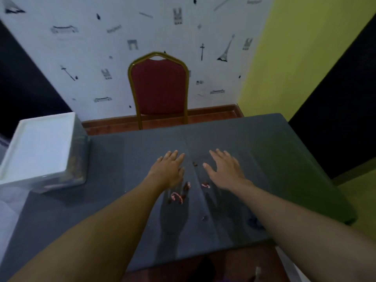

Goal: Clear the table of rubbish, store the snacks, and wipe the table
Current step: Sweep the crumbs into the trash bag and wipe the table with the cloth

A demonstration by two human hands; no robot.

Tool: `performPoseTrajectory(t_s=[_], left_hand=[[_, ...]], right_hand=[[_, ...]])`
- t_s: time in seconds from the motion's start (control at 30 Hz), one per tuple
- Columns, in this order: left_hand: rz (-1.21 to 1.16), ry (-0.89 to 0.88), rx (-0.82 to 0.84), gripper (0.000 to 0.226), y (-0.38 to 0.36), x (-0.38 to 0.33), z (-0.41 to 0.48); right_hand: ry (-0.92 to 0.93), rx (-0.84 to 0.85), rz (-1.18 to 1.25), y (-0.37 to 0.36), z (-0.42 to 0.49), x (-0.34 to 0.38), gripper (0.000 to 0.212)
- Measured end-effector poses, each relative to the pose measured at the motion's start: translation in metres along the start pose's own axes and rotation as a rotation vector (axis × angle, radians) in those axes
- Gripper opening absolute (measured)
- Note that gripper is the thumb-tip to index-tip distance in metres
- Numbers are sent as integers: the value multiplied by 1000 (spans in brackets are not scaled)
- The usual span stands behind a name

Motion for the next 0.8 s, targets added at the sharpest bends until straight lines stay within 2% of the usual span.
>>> performPoseTrajectory(t_s=[0.33, 0.8], left_hand=[[-24, 194, -149, 60, 38, 118, -104], [-102, 435, -319, 60, 25, 263, -250]], right_hand=[[176, 14, -25, 5, -4, 146, 68], [396, 37, -36, -23, -36, 324, 68]])
Point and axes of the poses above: each hand's wrist, its own z-axis towards the middle knuckle, its own y-axis out of the back of the hand, x = y × z, the point moved 5 cm from there along z, towards the middle knuckle, and after that the axes turned 9 degrees about -z, right-handed, at the moved point
